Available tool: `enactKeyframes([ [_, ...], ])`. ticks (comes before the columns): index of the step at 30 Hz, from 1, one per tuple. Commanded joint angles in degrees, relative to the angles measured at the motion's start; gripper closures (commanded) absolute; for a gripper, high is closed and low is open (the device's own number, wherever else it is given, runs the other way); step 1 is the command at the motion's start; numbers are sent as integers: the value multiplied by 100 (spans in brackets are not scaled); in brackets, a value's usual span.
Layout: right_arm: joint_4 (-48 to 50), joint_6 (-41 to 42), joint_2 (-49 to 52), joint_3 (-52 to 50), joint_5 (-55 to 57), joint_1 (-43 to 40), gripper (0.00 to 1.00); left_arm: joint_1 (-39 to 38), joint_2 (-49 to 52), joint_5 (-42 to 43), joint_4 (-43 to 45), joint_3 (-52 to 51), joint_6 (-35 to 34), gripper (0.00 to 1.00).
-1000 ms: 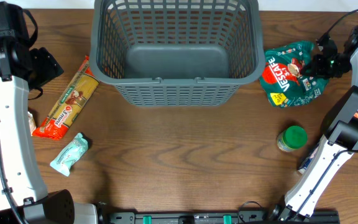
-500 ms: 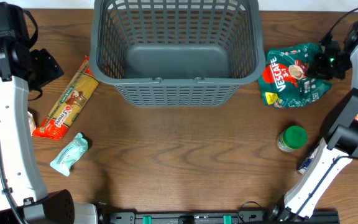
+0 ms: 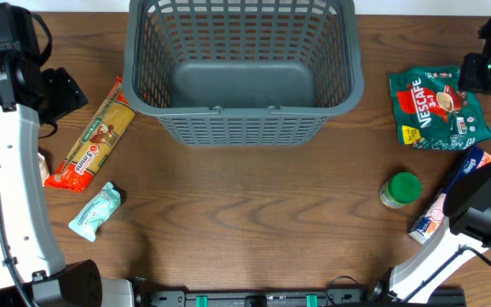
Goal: Pack container
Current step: 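Close the right gripper on the top edge of the Nescafe pouch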
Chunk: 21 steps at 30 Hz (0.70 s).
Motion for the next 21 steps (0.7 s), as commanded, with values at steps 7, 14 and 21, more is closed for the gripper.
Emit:
enactKeyframes([
  [7,-33,85,59,11,83,-13,78,13,-92,-129,-17,-4,136,8],
  [14,-343,-927,59,11,160,-28,1,13,-92,-129,-17,-4,136,8],
  [21,234,-385,131,7,839,-299,1,13,-92,-129,-13,-4,136,8],
])
